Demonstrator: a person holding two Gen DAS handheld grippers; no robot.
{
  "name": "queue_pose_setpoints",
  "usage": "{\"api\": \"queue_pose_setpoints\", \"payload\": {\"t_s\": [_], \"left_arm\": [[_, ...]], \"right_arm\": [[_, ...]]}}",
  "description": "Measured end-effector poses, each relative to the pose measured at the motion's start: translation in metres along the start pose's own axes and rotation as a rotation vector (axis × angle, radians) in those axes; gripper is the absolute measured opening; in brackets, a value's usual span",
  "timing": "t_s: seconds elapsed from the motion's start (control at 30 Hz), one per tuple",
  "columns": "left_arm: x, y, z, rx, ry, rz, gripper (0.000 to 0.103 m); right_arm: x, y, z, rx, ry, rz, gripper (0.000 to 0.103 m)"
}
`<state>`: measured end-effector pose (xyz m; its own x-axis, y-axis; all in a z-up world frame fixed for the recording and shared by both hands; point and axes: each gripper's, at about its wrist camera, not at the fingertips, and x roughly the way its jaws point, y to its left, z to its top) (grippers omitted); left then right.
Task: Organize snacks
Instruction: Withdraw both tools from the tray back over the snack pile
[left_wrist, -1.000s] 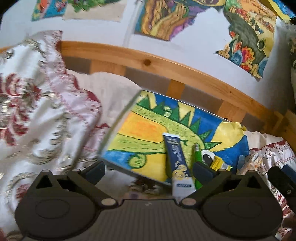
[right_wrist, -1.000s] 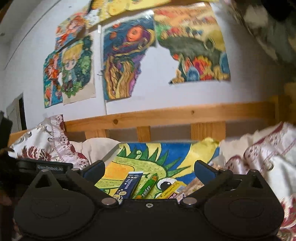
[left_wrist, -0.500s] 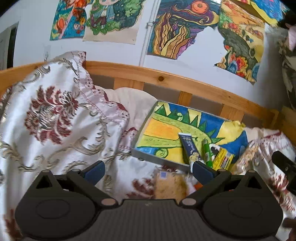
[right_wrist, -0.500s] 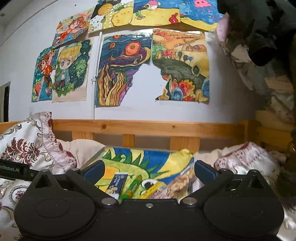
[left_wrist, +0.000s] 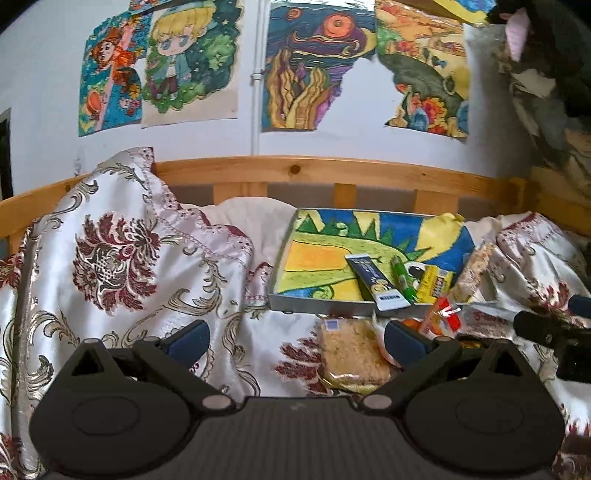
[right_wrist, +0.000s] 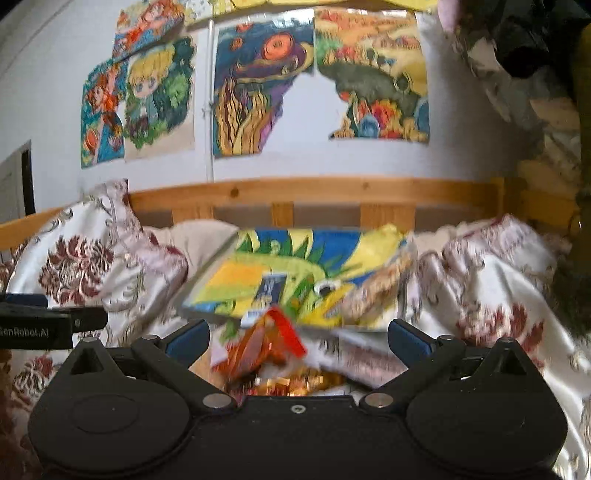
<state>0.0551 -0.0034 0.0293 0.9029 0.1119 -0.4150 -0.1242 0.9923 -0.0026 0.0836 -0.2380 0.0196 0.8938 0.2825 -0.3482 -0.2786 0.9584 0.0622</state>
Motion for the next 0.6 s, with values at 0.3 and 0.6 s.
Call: {"api": "queue_pose_setpoints", "payload": {"t_s": [0.3, 0.6], "left_arm": [[0.001, -0.001, -0.009, 0.03, 0.022, 0.031, 0.103], [0.017, -0.001, -0.02, 0.015, 0.224, -0.02, 0.102]], "right_arm": [[-0.002, -0.002, -0.013, 0.114, 0.11, 0.065, 0.102], [0.011, -0.003, -0.018, 0.154, 0.225, 0.051, 0.102]]}}
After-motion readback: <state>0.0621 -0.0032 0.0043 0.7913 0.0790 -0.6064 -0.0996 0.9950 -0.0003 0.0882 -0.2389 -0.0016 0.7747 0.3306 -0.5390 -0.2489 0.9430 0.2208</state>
